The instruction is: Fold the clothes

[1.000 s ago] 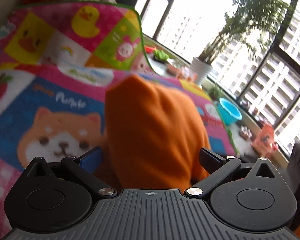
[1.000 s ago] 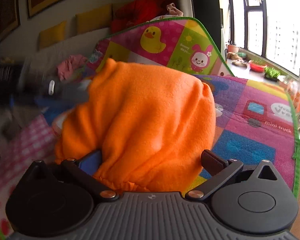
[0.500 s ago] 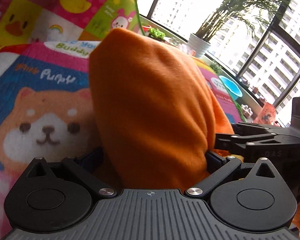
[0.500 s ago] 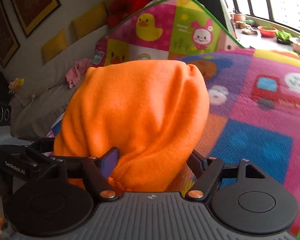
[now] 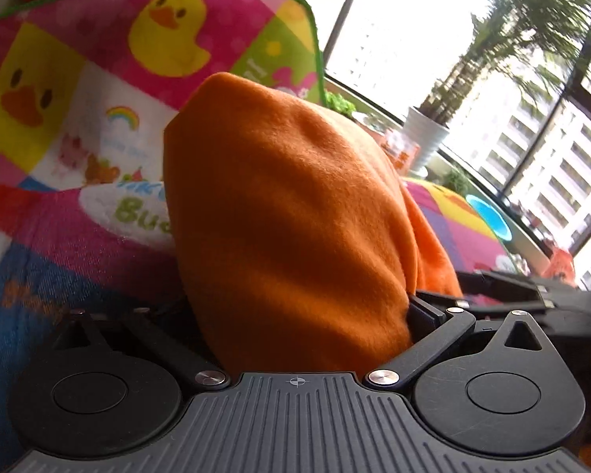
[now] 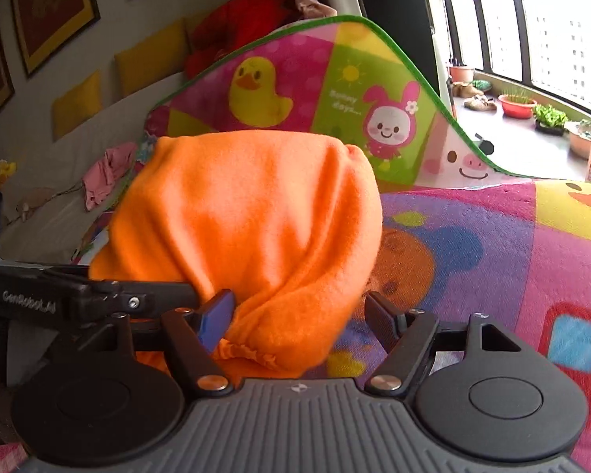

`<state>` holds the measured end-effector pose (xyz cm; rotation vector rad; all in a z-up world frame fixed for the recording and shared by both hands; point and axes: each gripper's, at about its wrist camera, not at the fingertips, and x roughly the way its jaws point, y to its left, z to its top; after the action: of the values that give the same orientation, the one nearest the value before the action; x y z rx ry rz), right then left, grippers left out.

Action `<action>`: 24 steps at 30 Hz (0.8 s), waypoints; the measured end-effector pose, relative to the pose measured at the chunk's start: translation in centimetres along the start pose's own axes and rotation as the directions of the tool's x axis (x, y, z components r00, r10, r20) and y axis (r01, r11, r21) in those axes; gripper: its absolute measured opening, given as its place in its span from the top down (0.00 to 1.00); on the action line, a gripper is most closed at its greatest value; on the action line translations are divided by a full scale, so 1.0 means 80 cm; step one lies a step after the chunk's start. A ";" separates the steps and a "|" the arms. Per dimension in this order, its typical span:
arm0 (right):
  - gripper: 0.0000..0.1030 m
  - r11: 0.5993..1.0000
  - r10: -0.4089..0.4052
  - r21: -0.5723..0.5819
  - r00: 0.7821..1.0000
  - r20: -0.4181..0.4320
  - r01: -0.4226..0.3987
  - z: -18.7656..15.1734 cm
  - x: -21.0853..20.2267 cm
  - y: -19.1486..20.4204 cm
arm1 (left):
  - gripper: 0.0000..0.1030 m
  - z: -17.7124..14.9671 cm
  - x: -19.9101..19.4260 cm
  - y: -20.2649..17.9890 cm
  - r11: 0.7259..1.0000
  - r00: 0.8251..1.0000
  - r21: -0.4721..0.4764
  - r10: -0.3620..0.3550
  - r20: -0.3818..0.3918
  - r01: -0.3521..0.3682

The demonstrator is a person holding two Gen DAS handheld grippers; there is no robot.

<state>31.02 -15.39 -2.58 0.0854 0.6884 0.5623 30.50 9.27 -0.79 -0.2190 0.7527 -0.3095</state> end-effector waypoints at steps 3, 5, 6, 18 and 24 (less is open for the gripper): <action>0.26 1.000 0.002 -0.016 1.000 -0.005 -0.002 0.012 -0.006 -0.009 | 0.00 0.005 -0.036 0.001 0.998 0.999 0.062 -0.021 0.034 0.019; 0.18 1.000 0.017 -0.015 1.000 0.016 -0.017 0.025 -0.024 -0.018 | 0.00 0.019 -0.059 0.013 0.999 0.995 0.038 -0.001 0.103 -0.003; 0.17 1.000 0.011 -0.023 0.999 0.043 -0.010 0.036 -0.030 -0.020 | 0.00 0.027 -0.068 0.020 1.000 0.990 0.023 0.013 0.139 -0.016; 0.17 0.885 -0.235 -0.366 0.954 0.186 0.289 0.099 0.091 0.026 | 0.00 0.046 -0.011 0.076 0.978 0.975 -0.133 0.180 0.128 -0.163; 0.18 0.924 -0.281 -0.271 0.960 0.005 0.272 0.065 0.082 -0.014 | 0.00 0.041 0.012 0.046 0.984 0.977 -0.058 0.177 0.117 -0.171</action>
<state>38.93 -12.37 -2.60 -0.2737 0.6381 0.3807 34.17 12.63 -0.23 -0.2134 0.6537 -0.1109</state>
